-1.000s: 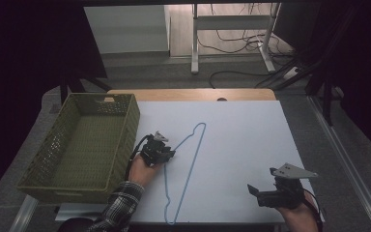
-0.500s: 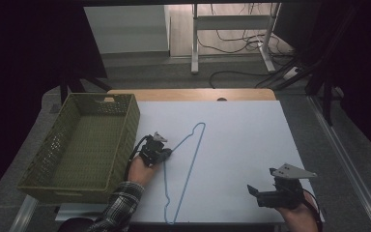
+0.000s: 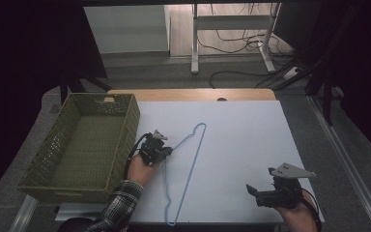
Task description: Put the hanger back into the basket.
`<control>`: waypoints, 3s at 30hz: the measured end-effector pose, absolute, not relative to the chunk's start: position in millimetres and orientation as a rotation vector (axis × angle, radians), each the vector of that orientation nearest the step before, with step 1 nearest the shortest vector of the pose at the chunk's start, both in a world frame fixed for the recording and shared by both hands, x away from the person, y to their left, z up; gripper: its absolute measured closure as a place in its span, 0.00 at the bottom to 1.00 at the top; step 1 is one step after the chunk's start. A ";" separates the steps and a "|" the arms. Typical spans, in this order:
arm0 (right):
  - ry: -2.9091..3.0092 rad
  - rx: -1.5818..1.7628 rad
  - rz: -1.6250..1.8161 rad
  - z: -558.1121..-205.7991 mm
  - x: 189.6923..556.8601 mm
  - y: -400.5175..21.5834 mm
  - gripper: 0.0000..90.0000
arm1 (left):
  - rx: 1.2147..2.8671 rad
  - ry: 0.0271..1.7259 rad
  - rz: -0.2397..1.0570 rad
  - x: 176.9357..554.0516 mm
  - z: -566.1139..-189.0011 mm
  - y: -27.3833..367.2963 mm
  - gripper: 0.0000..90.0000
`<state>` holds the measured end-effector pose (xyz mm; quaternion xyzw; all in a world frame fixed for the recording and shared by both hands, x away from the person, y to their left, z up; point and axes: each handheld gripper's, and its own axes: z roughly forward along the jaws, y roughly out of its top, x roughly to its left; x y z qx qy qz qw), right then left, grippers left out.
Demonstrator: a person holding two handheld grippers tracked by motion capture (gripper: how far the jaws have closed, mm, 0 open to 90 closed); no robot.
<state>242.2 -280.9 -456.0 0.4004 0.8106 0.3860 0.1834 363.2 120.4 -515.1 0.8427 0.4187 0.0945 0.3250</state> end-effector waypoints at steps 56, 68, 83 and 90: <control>2.759 0.809 1.212 -521.7 321.8 -45.1 0.42 | 2.185 1.088 0.177 358.8 -497.9 117.2 0.96; 2.783 0.845 1.260 -523.0 324.4 -40.8 0.60 | 2.177 1.067 0.166 357.2 -496.5 114.2 0.95; 2.738 0.931 1.290 -512.5 321.7 -48.1 0.70 | 2.069 0.989 0.309 326.7 -443.0 129.8 0.54; 2.709 0.943 1.306 -500.1 319.1 -53.8 0.74 | 2.034 0.956 0.324 302.4 -424.6 150.0 0.38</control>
